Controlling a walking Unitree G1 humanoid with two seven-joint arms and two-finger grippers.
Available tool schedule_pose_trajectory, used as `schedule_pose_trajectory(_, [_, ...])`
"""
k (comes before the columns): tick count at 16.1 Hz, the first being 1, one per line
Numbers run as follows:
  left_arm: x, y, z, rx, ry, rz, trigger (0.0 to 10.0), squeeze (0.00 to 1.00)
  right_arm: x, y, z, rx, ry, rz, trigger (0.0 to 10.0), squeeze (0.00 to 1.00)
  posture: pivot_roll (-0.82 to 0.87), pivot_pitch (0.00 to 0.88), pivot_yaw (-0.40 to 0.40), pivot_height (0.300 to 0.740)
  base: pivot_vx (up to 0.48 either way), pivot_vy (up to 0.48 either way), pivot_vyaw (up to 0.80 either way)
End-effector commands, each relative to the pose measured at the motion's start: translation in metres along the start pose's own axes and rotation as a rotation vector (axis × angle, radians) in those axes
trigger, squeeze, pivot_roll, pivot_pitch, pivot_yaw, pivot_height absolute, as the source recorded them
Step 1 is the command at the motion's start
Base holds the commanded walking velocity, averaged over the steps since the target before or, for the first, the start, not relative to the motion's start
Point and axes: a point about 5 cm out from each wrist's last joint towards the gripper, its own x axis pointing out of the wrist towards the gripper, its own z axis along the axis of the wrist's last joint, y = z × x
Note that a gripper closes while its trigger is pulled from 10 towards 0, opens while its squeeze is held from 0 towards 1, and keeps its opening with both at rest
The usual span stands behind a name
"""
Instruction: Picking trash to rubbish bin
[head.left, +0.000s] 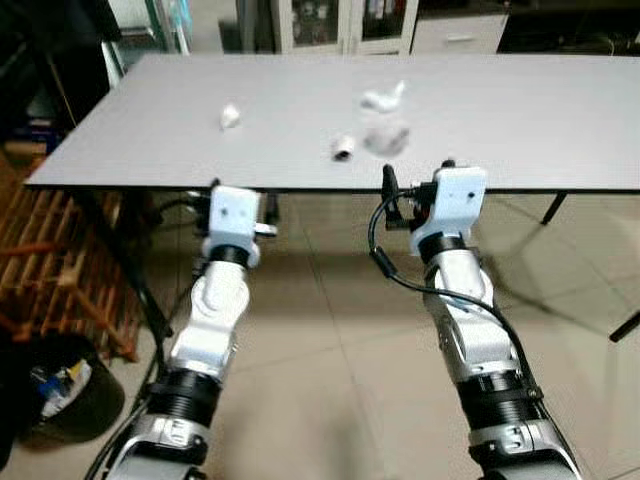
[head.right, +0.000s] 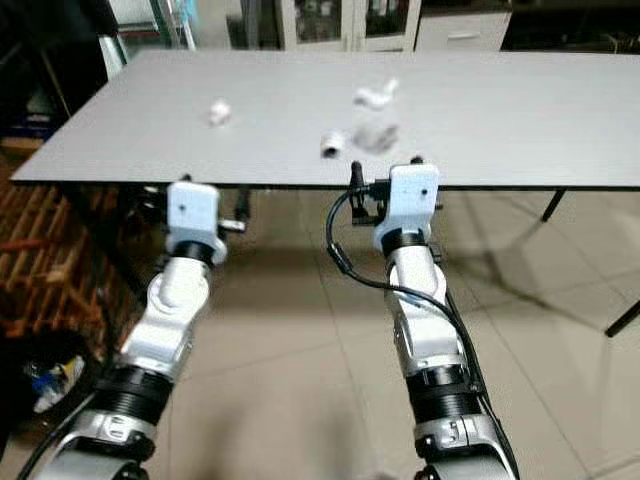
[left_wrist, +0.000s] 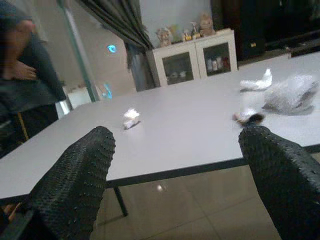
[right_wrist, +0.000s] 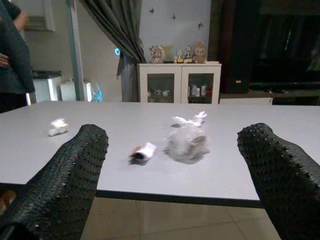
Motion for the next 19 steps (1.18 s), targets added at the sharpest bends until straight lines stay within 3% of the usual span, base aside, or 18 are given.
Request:
schedule_pose_trajectory(1, [-0.0021, -0.0078, -0.0006, -0.007, 0.013, -0.023, 10.0, 0.00, -0.0024, -0.0082, -0.0018, -0.020, 0.022, -0.014, 10.0, 0.00, -0.04, 0.038, 0.030, 0.740, 0.000, -0.469, 0.00])
schedule_pose_trajectory(7, [-0.0028, -0.0092, -0.0001, -0.013, 0.024, -0.012, 10.0, 0.00, -0.0028, -0.0116, -0.0004, -0.024, 0.033, -0.019, 10.0, 0.00, -0.03, 0.055, 0.018, 0.740, 0.000, -0.366, 0.00])
schedule_pose_trajectory(13, [-0.0034, -0.0096, -0.0015, -0.058, 0.044, -0.017, 10.0, 0.00, -0.0033, -0.0107, -0.0005, -0.022, 0.042, -0.009, 10.0, 0.00, -0.03, 0.065, 0.013, 0.740, 0.000, 0.000, 0.00])
schedule_pose_trajectory(19, [-0.0032, -0.0101, -0.0018, -0.047, 0.050, -0.014, 10.0, 0.00, -0.0047, -0.0094, -0.0016, -0.017, 0.052, 0.000, 10.0, 0.00, -0.04, 0.071, 0.015, 0.740, 0.446, 0.000, 0.00])
